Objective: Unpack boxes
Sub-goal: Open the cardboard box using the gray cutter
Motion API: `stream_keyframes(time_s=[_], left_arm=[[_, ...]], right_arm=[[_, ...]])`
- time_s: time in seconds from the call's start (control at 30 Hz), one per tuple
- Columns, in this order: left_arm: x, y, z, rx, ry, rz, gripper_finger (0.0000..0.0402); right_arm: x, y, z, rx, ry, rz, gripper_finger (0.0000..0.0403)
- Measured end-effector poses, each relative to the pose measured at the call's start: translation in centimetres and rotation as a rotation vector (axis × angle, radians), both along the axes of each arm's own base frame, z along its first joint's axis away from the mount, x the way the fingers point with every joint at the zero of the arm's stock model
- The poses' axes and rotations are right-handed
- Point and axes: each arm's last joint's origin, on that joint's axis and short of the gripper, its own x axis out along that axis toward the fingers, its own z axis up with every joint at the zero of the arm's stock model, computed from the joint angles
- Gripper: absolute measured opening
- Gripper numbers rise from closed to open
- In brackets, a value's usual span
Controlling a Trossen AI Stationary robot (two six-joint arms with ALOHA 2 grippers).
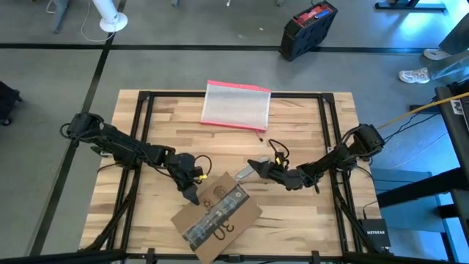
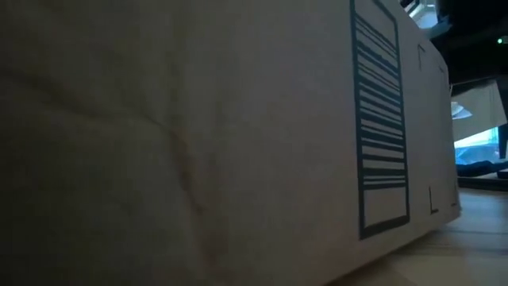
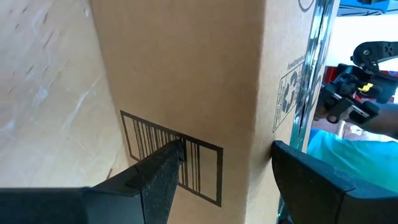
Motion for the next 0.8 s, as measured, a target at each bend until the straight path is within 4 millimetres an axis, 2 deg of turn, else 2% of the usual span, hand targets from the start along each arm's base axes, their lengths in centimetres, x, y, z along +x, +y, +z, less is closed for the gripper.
stream_keyframes(time_s=[0.17,0.8], left_arm=[[0.03,-0.01,0.04,0.0,-0.004,-0.001,0.0239],[0.03,0.0,0.04,-0.001,-0.001,0.001,0.0239]], right_arm=[[0.08,-0.73,-0.43,-0.039,0.044,-0.021,0.0065],[0.1,0.08,-0.02,-0.013,0.012,0.068,0.0065]])
